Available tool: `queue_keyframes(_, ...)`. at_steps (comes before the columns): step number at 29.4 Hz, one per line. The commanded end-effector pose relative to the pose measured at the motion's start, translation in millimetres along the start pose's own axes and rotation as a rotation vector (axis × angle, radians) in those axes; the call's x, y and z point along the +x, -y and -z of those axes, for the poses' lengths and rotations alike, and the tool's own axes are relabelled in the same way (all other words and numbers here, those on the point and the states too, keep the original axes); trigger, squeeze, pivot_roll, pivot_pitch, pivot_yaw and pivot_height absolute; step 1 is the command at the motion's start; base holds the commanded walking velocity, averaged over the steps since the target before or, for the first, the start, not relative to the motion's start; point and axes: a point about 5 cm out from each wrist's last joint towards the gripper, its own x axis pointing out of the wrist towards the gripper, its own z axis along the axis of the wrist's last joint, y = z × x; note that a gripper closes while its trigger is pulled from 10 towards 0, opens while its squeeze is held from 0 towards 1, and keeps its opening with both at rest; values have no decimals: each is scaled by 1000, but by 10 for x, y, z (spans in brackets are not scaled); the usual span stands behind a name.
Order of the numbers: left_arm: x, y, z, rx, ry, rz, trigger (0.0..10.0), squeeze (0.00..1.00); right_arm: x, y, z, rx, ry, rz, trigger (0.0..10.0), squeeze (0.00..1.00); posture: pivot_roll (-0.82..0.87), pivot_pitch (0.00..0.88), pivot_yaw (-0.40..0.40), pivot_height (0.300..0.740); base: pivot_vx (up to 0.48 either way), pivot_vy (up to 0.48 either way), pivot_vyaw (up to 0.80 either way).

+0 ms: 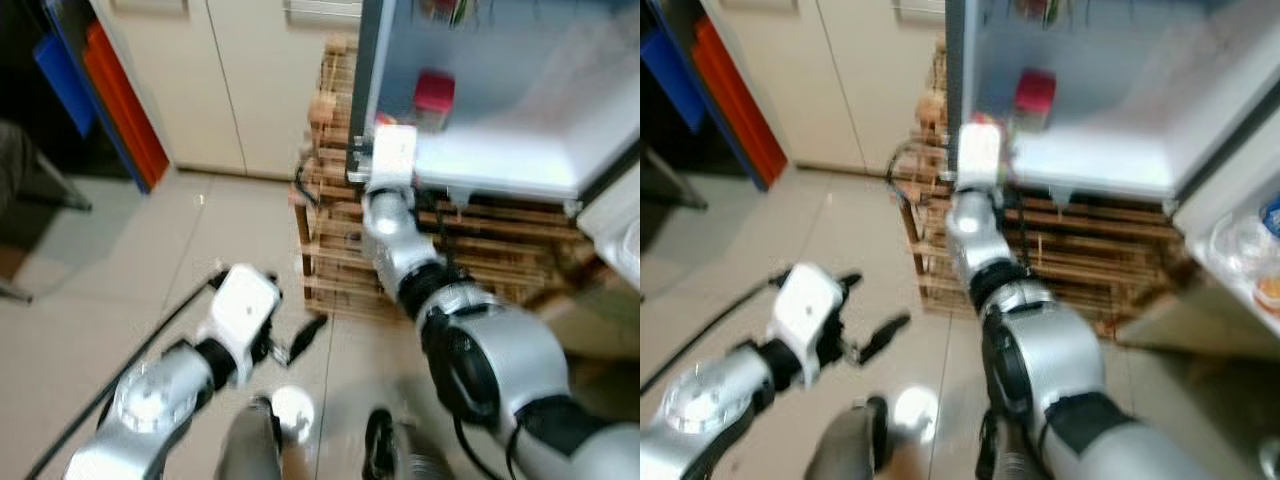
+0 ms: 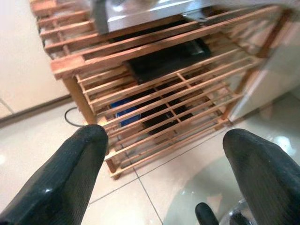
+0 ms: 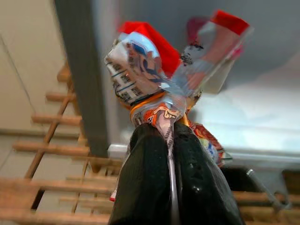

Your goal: Restocking fridge

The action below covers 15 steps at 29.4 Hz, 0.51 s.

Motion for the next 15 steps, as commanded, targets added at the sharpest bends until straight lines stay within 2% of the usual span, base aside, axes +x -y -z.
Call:
queue_keyframes(1,26,-130,16,-24,27,-83,10000,0,-106,-46,13,-11,130,-24,0,0,187,192,-18,740,0,0,0)
queue_keyframes(2,26,-130,16,-24,27,-83,10000,0,-106,-46,13,-11,130,-24,0,0,187,192,-18,740,0,0,0)
queue_keyframes(3,30,-175,43,-32,27,-108,10000,0,-175,-39,65,-23,176,-33,0,0,177,177,-19,740,0,0,0)
queue_keyframes(5,53,-234,77,-35,27,-136,10000,0,-319,61,181,-39,241,-23,0,0,162,158,-19,740,0,0,0)
queue_keyframes(7,100,-287,75,-37,40,-159,10000,0,-475,257,310,-56,261,0,0,0,142,130,-18,740,0,0,0)
queue_keyframes(8,100,-287,75,-37,40,-159,10000,0,-475,257,310,-56,261,0,0,0,142,130,-18,740,0,0,0)
queue_keyframes(9,158,-339,67,-45,57,-177,10000,0,-599,447,400,-69,251,20,0,0,112,97,-12,740,0,0,0)
queue_keyframes(10,158,-339,67,-45,57,-177,10000,0,-599,447,400,-69,251,20,0,0,112,97,-12,740,0,0,0)
queue_keyframes(13,253,-426,34,-80,101,-214,10000,0,-835,819,482,-98,237,63,0,0,73,58,-1,740,0,0,0)
queue_keyframes(14,253,-426,34,-80,101,-214,10000,0,-835,819,482,-98,237,63,0,0,73,58,-1,740,0,0,0)
queue_keyframes(15,285,-457,21,-89,116,-229,10000,0,-893,903,474,-110,246,70,0,0,59,43,4,740,0,0,0)
